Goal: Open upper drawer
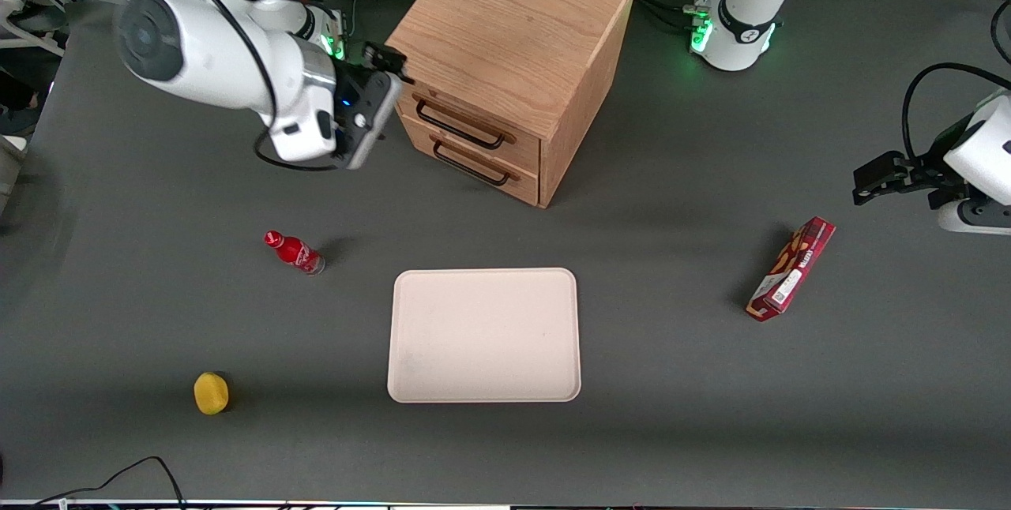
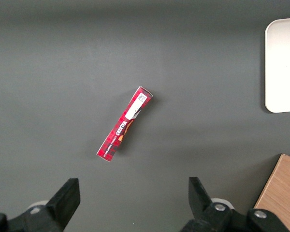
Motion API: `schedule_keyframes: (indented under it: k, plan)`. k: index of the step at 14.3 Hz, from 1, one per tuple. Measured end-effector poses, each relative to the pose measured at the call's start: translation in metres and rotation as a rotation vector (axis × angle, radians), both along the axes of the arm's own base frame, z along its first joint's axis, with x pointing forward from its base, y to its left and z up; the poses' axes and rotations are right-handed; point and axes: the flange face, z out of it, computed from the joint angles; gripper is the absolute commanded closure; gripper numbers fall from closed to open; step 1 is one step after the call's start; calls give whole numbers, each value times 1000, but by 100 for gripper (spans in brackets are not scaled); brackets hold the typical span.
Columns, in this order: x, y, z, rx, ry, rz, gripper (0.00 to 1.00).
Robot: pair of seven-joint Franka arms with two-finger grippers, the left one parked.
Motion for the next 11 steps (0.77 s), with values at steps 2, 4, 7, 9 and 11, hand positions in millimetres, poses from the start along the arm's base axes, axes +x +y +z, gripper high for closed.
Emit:
schedule_keyframes:
  k: [2,4,7,9,11]
  plan:
    - [-5,18,-32,4,-4,-3,0]
    - [-10,24,-59,-3,-1,-13,0]
    - [-14,27,-85,-7,-11,-33,0]
    - [-17,32,-99,-7,-14,-38,0]
    - [-17,35,-112,-3,-23,-49,0]
